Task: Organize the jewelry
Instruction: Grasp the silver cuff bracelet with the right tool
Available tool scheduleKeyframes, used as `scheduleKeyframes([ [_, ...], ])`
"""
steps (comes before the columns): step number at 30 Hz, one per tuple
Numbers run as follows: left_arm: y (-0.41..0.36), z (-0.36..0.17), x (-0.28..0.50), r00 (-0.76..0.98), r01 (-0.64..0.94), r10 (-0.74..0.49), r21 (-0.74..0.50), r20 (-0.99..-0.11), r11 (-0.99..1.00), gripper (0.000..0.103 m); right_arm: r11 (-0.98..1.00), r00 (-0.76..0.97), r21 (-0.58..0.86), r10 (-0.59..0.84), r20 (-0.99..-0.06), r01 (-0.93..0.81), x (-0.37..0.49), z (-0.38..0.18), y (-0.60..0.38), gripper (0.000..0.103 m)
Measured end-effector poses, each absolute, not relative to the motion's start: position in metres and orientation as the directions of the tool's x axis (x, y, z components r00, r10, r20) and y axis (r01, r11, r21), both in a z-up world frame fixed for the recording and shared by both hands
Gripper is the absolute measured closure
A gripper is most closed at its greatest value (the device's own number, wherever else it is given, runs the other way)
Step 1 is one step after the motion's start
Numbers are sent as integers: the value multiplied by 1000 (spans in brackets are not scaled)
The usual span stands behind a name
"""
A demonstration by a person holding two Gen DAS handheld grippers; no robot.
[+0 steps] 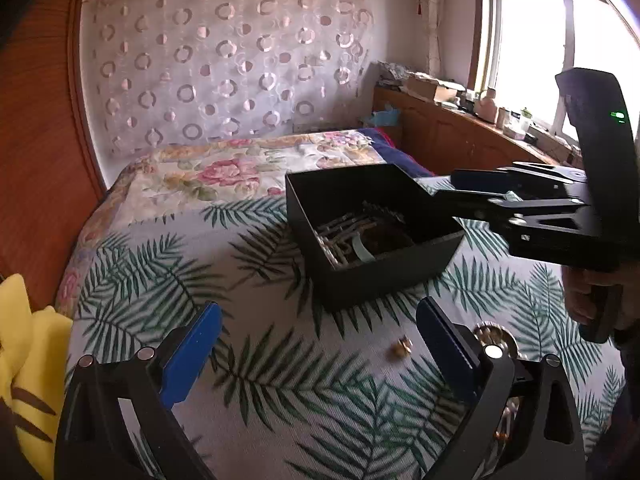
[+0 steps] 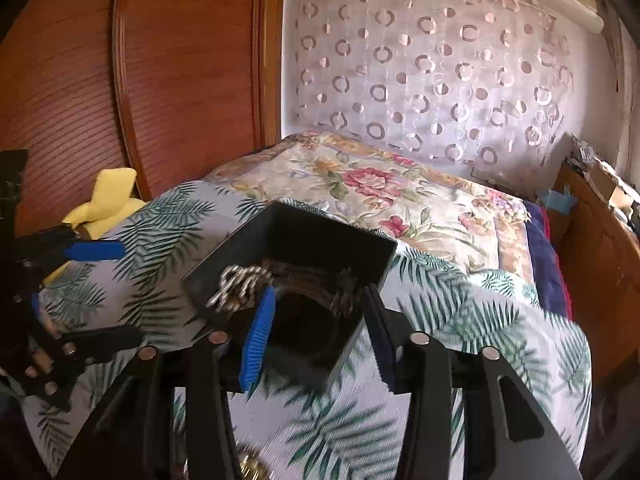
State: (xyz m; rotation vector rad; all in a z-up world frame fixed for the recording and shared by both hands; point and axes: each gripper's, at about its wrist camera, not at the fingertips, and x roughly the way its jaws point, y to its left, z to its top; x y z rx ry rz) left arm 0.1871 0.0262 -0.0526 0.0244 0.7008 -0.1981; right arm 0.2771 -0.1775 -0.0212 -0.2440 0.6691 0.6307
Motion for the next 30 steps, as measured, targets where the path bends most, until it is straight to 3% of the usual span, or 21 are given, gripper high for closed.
scheduleKeyframes([
  [8,23,-58,154,753,187,-189,-70,-630,980,9,769,562,22,486,-670,-639,231,-34,-194,49],
  [19,35,-64,122,752,160,-188,-101,-631,982,9,756,479,68,479,-735,-651,202,-67,-190,28],
  [29,52,-73,117,738,129,-168,-109,-653,986,9,770,454,61,436,-777,-635,203,-89,-181,29],
  [30,53,-74,117,738,127,-168,-109,-654,986,9,768,451,64,439,-777,-637,203,-89,-181,35],
])
